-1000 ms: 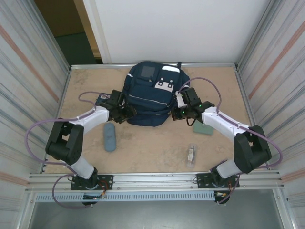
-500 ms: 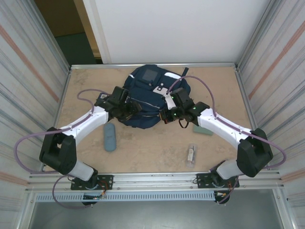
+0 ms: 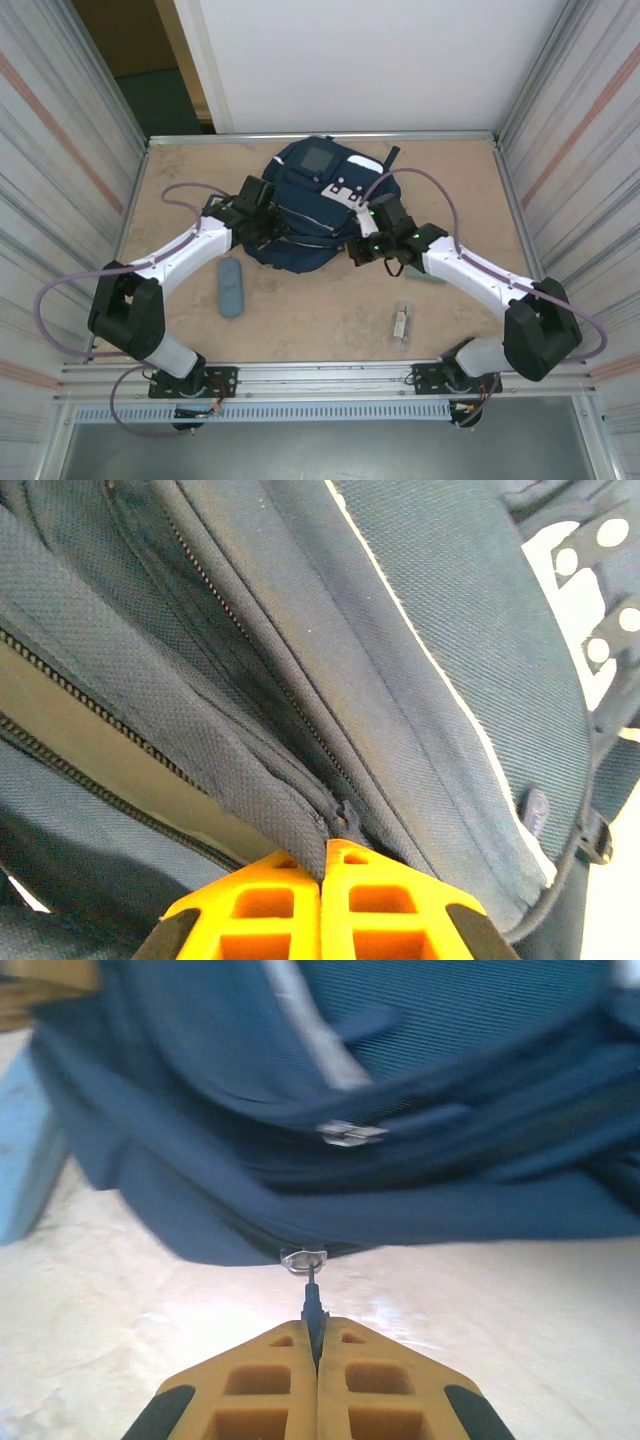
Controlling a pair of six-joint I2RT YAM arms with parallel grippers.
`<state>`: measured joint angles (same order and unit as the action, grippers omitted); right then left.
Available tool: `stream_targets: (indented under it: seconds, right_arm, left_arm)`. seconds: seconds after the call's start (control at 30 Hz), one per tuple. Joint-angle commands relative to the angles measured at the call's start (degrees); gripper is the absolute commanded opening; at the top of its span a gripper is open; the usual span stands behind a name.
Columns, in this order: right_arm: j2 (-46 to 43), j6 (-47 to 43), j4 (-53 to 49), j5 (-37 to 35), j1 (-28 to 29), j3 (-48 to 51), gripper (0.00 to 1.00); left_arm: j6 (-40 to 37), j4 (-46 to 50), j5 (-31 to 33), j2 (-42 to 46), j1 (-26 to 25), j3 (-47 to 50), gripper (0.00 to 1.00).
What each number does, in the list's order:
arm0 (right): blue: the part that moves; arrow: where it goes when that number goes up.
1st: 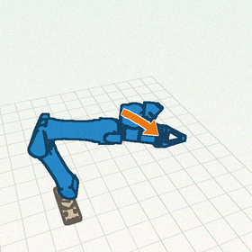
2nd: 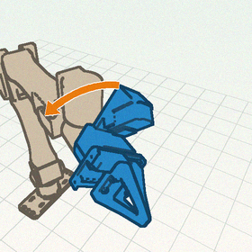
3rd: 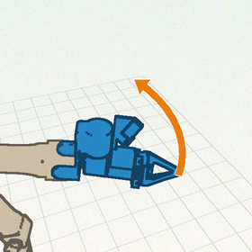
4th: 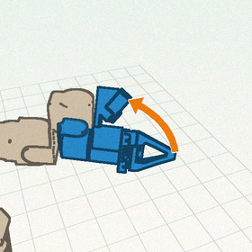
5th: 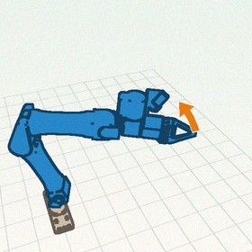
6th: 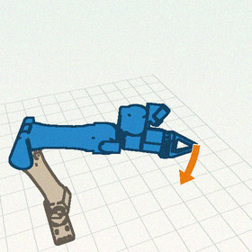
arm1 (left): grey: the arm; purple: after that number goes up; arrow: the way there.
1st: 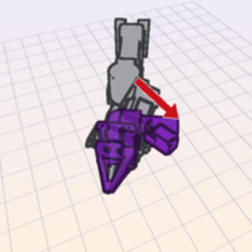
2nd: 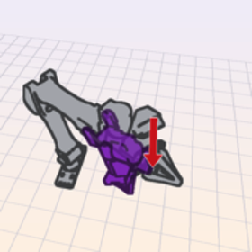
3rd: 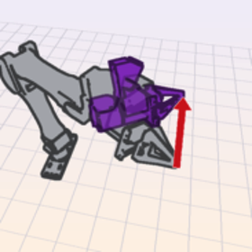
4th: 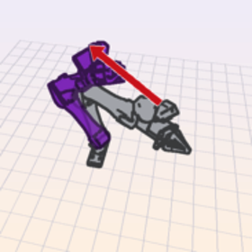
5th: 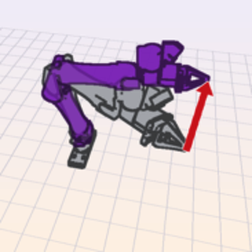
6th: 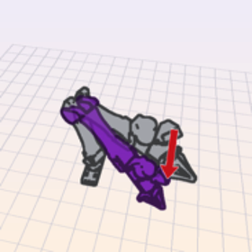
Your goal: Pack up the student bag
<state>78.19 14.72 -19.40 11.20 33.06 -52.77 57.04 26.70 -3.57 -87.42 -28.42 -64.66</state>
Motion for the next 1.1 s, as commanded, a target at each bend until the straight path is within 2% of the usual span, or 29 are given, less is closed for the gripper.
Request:
stream_targets:
  seconds: [0.0,0.2,0.3,0.43,0.47,0.6,0.7,0.87,0.93,1.07]
  right_arm:
    - [-2.1,-0.3,1.0,-3.8,-8.2,3.3,0.00]
    - [4.1,4.6,8.6,-2.6,-18.5,3.7,0.00]
    - [10.6,7.4,10.1,2.3,-22.6,0.3,0.00]
    - [17.3,8.8,7.7,6.5,-25.4,-5.6,0.00]
    - [17.8,8.8,6.8,6.4,-25.6,-6.4,0.03]
    - [16.9,8.9,5.4,6.0,-26.0,-7.1,0.13]
    - [16.0,8.8,4.2,5.0,-26.9,-6.8,0.14]
    - [14.3,9.2,2.9,6.8,-28.3,-5.9,0.27]
    - [12.0,10.5,-1.6,5.3,-27.9,-6.4,0.32]
    - [6.2,14.4,-11.7,4.6,-27.3,-6.9,0.41]
  left_arm:
    - [-2.7,1.3,-0.4,4.0,2.0,-3.3,0.00]
    - [-3.4,-2.3,-6.1,5.6,2.0,-4.3,0.00]
    - [-3.0,-5.3,-10.3,5.5,0.8,-5.9,0.00]
    - [-5.1,-6.5,-6.5,5.1,-3.6,-8.6,0.00]
    - [-5.1,-7.4,-5.8,5.1,-4.3,-8.7,0.00]
    - [-3.8,-9.9,-5.3,4.0,-5.2,-9.2,0.00]
    - [-3.9,-10.0,-5.7,3.3,-5.4,-10.5,0.00]
    - [-6.6,-10.2,-3.1,2.8,-6.0,-11.4,0.00]
    - [-6.3,-10.6,-2.6,2.0,-6.1,-10.8,0.00]
    - [-5.1,-17.5,-4.8,-0.7,-6.9,-7.3,0.00]
